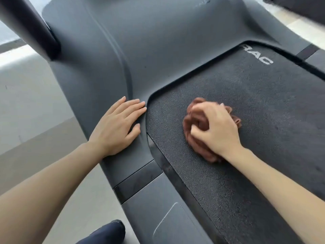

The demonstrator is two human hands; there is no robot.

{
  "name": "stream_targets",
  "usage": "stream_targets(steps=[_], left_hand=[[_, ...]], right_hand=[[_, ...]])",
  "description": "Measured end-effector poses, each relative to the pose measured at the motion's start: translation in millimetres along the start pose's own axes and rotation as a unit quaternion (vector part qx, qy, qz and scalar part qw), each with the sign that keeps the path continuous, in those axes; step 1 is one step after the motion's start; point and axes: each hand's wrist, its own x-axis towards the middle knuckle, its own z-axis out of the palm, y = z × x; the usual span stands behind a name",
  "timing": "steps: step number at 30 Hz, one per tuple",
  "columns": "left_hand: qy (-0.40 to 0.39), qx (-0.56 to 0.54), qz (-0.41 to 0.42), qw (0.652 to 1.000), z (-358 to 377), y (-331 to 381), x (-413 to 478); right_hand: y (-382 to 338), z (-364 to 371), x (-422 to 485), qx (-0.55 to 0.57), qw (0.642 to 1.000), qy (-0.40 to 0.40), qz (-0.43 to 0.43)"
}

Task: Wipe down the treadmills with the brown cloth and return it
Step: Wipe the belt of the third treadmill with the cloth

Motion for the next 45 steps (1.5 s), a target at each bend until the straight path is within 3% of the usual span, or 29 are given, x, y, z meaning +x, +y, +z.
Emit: stream_targets(steps=[2, 4, 8, 13, 15, 18, 22, 27, 30, 33, 36, 38, 41, 45], left_hand=[[0.011, -0.01, 0.002, 1.0, 0.5, -1.0, -0.6], [0.018, -0.012, 0.006, 1.0, 0.1, -1.8, -0.1], [0.023, -0.011, 0.009, 1.0, -0.9, -2.2, 1.2], [0.035, -0.018, 0.022, 0.999, 0.9, -3.6, 1.8], [0.042, -0.019, 0.027, 0.999, 1.0, -3.9, 1.8], [0.051, -0.022, 0.031, 0.998, 3.8, -4.3, 2.4], [0.053, -0.015, 0.035, 0.998, 3.2, -2.9, 0.9], [0.024, 0.016, 0.021, 0.999, -3.0, 6.7, -2.9], [0.01, 0.028, 0.03, 0.999, -0.8, 20.8, -6.7], [0.0, 0.011, 0.082, 0.997, 6.4, 65.6, -10.6], [-0.005, -0.022, 0.174, 0.985, 18.0, 140.8, -15.9], [-0.001, -0.056, 0.185, 0.981, 26.5, 188.2, -10.4], [-0.001, -0.093, 0.151, 0.984, 41.7, 236.8, 7.7], [-0.022, -0.07, 0.13, 0.989, 66.6, 251.5, 19.0]], right_hand=[[-11.1, 16.5, 26.9, -0.036, 0.989, 0.051, 0.131], [-29.4, 35.1, 45.1, -0.077, 0.977, 0.063, 0.191], [-50.9, 39.5, 23.2, -0.07, 0.991, 0.03, 0.108], [-43.0, -8.8, -91.3, -0.037, 0.998, -0.022, 0.053], [-16.0, -35.3, -135.1, -0.037, 0.994, -0.006, 0.099], [32.4, -74.0, -168.9, -0.051, 0.968, 0.048, 0.242], [40.4, -70.5, -139.8, -0.069, 0.931, 0.083, 0.349], [-33.1, -15.1, -121.2, -0.114, 0.964, 0.049, 0.237], [-33.9, -23.7, -154.0, -0.087, 0.977, 0.058, 0.186], [-12.4, -51.9, -201.8, -0.074, 0.971, 0.053, 0.219], [4.0, -82.8, -257.4, -0.086, 0.935, 0.097, 0.33], [-2.8, -84.7, -285.3, -0.103, 0.916, 0.112, 0.371], [-18.5, -66.9, -296.2, -0.147, 0.92, 0.104, 0.347], [6.8, -64.1, -263.8, -0.152, 0.925, 0.149, 0.314]])
